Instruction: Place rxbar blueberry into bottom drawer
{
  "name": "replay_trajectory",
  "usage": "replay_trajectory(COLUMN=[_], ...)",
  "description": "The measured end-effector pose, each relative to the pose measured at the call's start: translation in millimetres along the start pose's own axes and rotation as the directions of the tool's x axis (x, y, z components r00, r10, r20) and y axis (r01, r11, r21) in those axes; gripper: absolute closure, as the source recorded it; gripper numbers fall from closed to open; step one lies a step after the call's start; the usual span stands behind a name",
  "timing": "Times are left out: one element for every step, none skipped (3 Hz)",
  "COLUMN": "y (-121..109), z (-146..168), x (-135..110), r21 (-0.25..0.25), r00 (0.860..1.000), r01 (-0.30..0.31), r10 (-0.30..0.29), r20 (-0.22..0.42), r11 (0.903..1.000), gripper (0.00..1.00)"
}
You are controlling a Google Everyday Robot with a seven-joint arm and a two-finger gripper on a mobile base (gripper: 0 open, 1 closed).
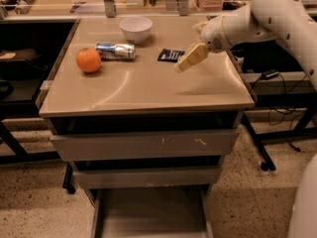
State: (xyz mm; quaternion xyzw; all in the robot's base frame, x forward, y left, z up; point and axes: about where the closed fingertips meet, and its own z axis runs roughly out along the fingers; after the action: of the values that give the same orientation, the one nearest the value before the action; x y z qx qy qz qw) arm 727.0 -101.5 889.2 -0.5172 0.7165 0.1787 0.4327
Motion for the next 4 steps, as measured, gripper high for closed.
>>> replay_trajectory(y=[-17.9,-35.7,-50.6,-58.4], z=[21.5,35.5,45.1,52.4], x=[-0.2,3.1,18.5,35.9], r21=[-0.005,-0.002,0.003,-0.001], r00=[0.999,0.999,0.996,0.990], r01=[-0.027,-0.050,-0.089,-0.129], r10=[0.027,0.050,0.089,0.128], r20=[0.017,0.018,-0.014,-0.055], r11=[0.9996,0.9988,0.9960,0.9917], gripper=[0.00,0.00,0.00,0.00])
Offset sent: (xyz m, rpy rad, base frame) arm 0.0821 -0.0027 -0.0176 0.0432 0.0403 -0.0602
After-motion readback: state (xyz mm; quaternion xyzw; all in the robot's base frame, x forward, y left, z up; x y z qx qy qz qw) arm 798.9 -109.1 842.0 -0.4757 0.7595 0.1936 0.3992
